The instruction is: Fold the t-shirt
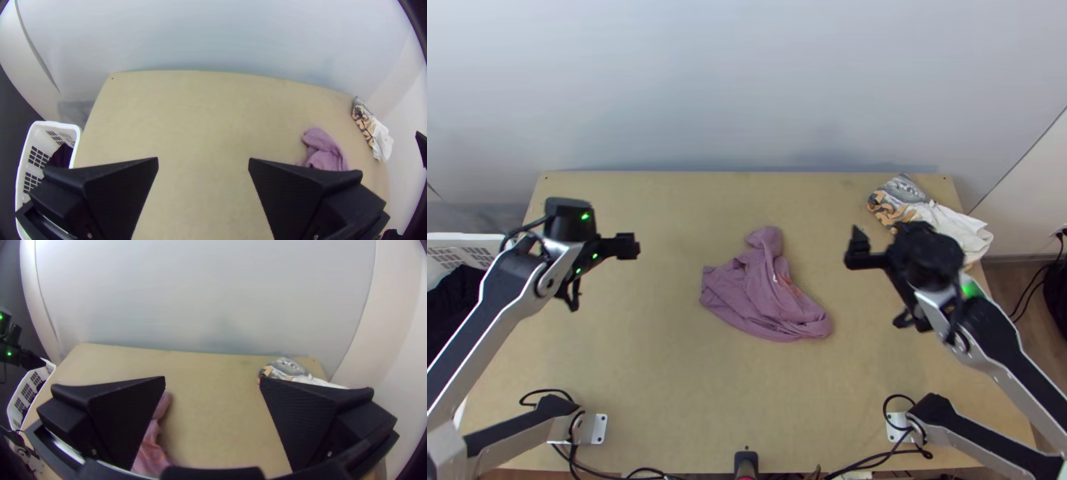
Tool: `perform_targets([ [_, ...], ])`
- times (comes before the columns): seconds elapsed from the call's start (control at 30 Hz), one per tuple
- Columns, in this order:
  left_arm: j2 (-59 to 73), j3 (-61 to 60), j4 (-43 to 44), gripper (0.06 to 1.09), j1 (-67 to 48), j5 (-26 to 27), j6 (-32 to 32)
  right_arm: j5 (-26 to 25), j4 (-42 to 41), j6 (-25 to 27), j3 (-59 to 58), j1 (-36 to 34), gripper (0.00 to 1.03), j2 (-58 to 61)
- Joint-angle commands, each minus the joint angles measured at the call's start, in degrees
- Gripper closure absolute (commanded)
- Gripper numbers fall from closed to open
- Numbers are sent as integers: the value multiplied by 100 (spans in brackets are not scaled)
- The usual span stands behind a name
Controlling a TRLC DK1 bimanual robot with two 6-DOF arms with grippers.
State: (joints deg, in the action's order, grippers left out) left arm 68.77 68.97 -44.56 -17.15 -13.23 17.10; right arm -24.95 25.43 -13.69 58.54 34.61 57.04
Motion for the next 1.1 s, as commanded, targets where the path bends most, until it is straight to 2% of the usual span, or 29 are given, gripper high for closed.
perform_targets([
  [0.0,708,442,-185,10,-298,111,223,605,138,-582,667,160,4,1073],
  [0.13,734,468,-203,10,-298,102,223,895,-21,-749,966,547,5,1679],
  [0.33,778,416,-387,10,-157,102,214,904,-135,-819,1238,1188,4,2576],
  [0.47,752,319,-422,10,-96,102,399,904,-205,-1505,1511,1347,4,3191],
  [0.57,752,275,-414,10,-61,102,443,1018,-196,-1426,1845,1637,9,3710],
  [0.93,892,64,-211,10,62,93,425,1607,102,-1382,2935,2094,9,5423],
  [0.97,901,46,-150,10,62,93,425,1783,199,-1329,3014,2129,9,5564],
  [1.07,945,64,-88,10,45,102,434,1889,331,-1188,3190,2269,9,5898],
])
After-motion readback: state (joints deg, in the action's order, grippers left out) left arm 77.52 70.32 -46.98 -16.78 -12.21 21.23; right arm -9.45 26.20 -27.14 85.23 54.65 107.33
